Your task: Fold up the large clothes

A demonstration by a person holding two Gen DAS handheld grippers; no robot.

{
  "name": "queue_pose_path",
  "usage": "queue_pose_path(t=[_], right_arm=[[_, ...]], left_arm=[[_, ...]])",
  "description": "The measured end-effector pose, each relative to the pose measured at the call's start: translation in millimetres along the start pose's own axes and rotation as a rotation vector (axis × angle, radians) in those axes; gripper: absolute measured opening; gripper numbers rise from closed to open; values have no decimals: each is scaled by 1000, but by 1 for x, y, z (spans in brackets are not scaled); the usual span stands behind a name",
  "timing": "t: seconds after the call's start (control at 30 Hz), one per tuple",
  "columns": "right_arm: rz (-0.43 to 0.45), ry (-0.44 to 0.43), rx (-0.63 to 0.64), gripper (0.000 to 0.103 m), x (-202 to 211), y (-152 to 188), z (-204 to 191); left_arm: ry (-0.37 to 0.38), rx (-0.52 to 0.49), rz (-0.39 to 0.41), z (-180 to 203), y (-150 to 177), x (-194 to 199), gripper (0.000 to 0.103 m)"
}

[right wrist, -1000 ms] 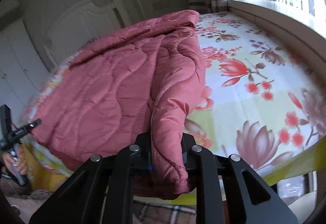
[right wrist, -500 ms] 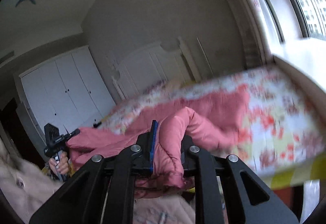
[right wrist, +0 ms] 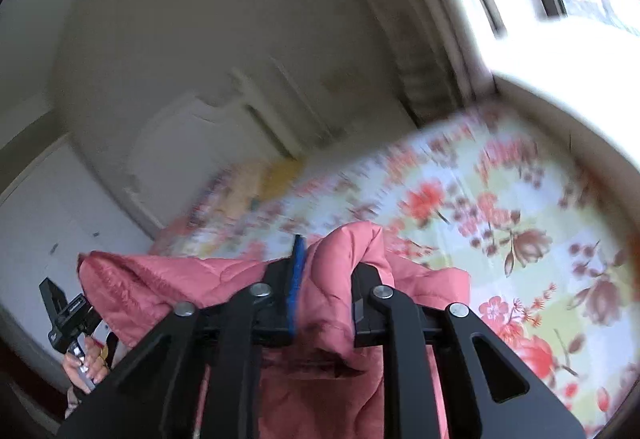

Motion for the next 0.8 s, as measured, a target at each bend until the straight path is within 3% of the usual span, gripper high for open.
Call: queue_pose_path(t=[0.03,0.07,0.1,0.13,0.17,0.2,0.23,0.3,0.37,0.43,0.53,0.57,0.63,0.67,0.7,0.73,0.8], right_arm=[[-44,11,-34,28,-21,2,12],[-110,12,-101,41,-43,8,27],[-167,-13,-185,64,-60,15,41],[-182,-68,-242,76,-65,20,48],[-163,-159,-294,93,-67,17,53],[-122,-213,-315,98,-63,13,58],[-93,-209,-314,98,-58,10,65],[-54,-140,-242,99,-50,4,78],[-86,-10,-112,98,-55,7,87],[-138,65,-15,98,-65,18,91],[-184,66,73,98,-79,28,81],[-190,69,114,97,-84,32,77],[-184,111,251,75,-89,35,60],[-172,163,318,46,-90,35,56],[-156,229,388,23,-90,33,52],[-148,250,423,18,-89,36,46],[-100,282,483,14,-77,32,32]], left_arm=[[-29,34,-40,-12,2,-24,55],[-63,59,-58,-23,6,-38,76],[-133,94,-57,-41,8,-52,86],[-174,128,-38,-58,8,-57,88],[-167,164,-25,-70,8,-60,91],[-144,192,-23,-80,11,-59,94],[-133,205,-26,-88,14,-59,94],[-142,185,-54,-105,18,-62,94],[-141,106,-117,-112,24,-69,94],[-124,37,-170,-112,32,-76,94],[-104,-64,-188,-104,33,-83,94],[-87,-89,-191,-97,33,-83,92],[-54,-161,-195,-80,35,-84,76],[-40,-205,-219,-71,39,-87,29],[-52,-219,-246,-67,43,-91,4],[-86,-239,-238,-64,44,-89,5],[-88,-305,-144,-47,38,-70,5]])
Point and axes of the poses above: each gripper's, at about its wrist camera, not at the fingertips, and x roughly against the way its jaws point, z to its right, y to its underside, the point moved 9 cm from there along -x, roughly the way its jaws point, and after that the axes turned 1 degree about y, right-handed, at the moved point
